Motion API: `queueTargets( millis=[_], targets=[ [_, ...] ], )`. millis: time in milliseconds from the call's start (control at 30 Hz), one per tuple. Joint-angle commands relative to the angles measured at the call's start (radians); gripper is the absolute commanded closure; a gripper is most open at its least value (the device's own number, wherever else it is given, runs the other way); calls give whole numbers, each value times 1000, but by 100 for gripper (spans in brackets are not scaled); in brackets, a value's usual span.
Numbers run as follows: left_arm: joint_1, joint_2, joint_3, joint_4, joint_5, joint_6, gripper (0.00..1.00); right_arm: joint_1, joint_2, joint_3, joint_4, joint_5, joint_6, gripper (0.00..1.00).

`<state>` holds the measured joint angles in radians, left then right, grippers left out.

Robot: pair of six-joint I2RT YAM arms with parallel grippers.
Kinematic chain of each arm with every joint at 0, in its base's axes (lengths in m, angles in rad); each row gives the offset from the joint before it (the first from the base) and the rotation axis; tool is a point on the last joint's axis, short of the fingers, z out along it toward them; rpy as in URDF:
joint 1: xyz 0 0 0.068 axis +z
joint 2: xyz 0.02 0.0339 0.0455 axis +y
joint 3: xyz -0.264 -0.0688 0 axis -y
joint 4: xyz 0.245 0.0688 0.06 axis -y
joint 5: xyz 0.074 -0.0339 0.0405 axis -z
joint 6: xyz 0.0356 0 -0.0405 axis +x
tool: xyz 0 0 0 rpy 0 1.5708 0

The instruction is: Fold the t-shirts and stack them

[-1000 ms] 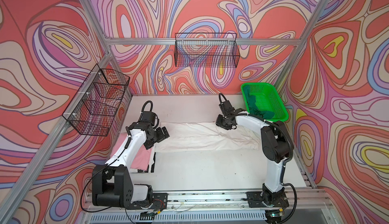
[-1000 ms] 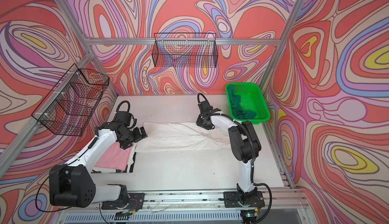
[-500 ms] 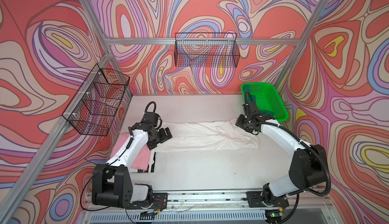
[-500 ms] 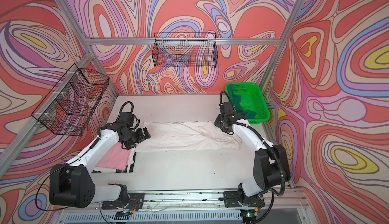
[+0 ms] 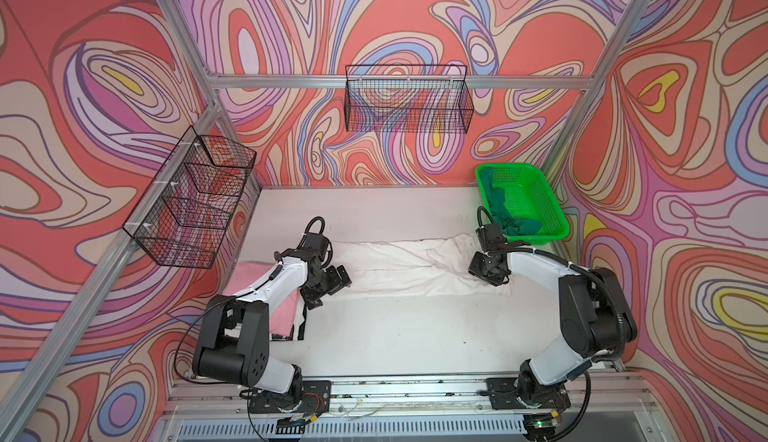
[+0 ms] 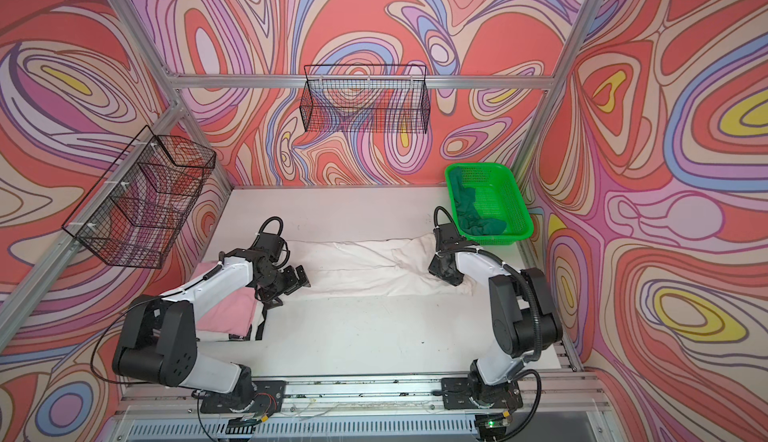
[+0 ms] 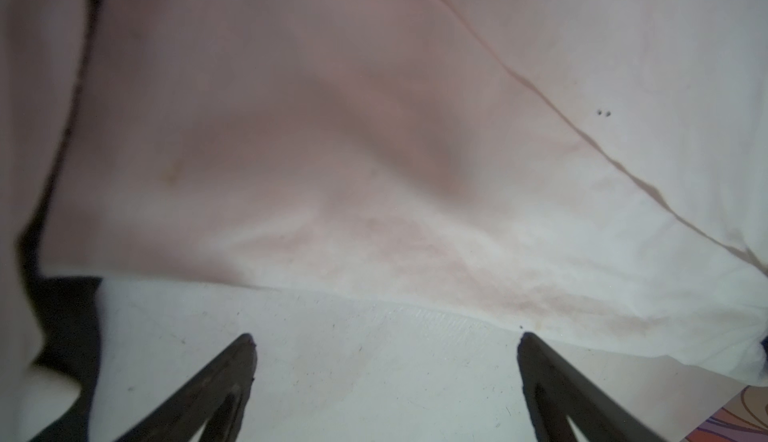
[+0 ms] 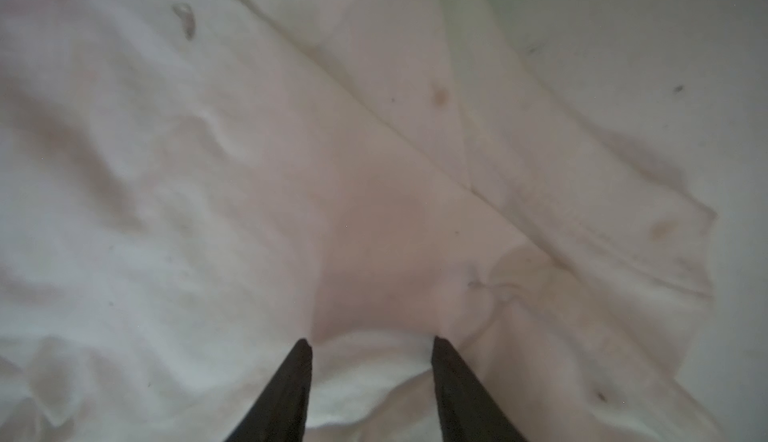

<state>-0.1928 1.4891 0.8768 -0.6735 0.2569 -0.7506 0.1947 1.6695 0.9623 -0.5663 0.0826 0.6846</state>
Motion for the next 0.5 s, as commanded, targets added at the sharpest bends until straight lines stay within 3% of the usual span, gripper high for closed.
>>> queueTargets(
  millis=[0, 467],
  targets=[
    [-25, 18, -21, 20, -24, -35, 0, -5, 75, 46, 40, -11, -11, 51],
    [-87, 48, -160, 103, 28, -125, 0, -6, 258, 204, 55, -44, -22, 51]
  ],
)
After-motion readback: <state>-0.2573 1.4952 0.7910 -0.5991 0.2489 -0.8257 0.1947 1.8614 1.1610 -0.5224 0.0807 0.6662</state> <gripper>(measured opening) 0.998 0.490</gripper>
